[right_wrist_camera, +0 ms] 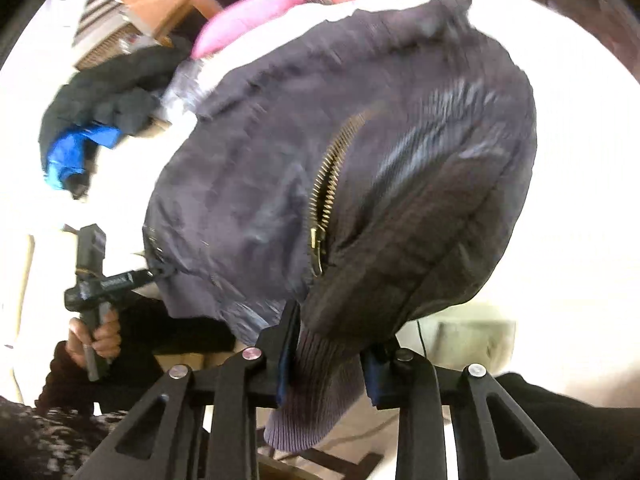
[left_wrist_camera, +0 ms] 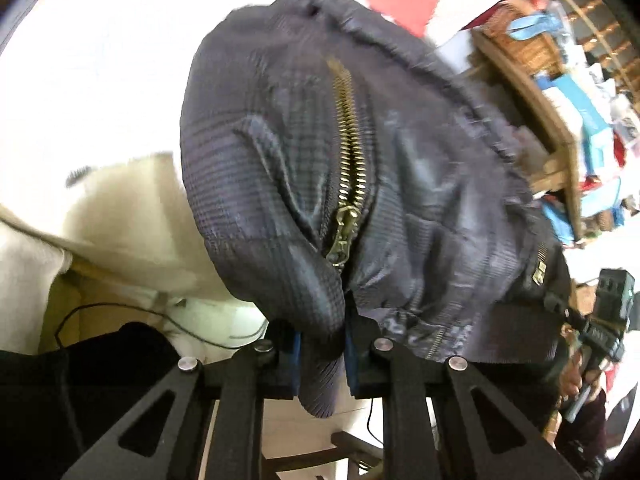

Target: Fold large clothes

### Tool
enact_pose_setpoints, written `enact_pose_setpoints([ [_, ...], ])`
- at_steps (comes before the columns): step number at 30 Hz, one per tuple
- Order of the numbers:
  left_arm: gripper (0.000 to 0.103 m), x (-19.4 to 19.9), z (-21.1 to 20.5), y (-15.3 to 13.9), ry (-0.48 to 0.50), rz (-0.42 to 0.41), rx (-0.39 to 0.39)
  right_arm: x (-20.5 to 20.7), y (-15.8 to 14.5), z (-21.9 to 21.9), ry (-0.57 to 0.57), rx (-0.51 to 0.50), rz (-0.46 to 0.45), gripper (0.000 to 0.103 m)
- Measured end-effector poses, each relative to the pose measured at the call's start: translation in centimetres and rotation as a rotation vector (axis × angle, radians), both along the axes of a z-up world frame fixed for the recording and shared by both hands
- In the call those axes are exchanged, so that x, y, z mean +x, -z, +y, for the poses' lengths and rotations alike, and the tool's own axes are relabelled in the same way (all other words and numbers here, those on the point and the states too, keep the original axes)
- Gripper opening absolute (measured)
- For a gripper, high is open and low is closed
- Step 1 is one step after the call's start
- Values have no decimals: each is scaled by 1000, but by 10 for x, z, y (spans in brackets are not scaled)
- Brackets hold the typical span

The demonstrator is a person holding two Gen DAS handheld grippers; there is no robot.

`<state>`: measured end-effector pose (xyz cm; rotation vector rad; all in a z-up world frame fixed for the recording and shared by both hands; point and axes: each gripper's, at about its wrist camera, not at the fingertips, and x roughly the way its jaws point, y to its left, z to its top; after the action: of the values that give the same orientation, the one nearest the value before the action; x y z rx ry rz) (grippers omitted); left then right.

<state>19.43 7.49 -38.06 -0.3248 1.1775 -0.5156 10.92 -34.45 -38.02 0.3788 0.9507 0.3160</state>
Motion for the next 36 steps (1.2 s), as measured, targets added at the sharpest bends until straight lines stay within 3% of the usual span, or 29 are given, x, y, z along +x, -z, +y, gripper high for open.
enact_pose_setpoints([
  [9, 16, 19, 11, -107, 29, -180, -167, 5, -81, 2, 35, 110, -256, 27],
  [13, 16, 63, 13, -148, -4, -236, -226, 23, -108, -6, 70, 136, -322, 27],
  [17, 16, 123, 1, -172, -55, -275, -233, 63, -134, -23, 127, 184, -370, 27],
  [27, 16, 296, -50, -172, -149, -261, -214, 197, -156, -94, 318, 276, -413, 26],
  [31, 16, 356, -72, -152, -175, -249, -204, 262, -136, -127, 418, 359, -397, 25],
  [36, 16, 409, -90, -120, -215, -219, -228, 326, -97, -148, 487, 376, -329, 25],
])
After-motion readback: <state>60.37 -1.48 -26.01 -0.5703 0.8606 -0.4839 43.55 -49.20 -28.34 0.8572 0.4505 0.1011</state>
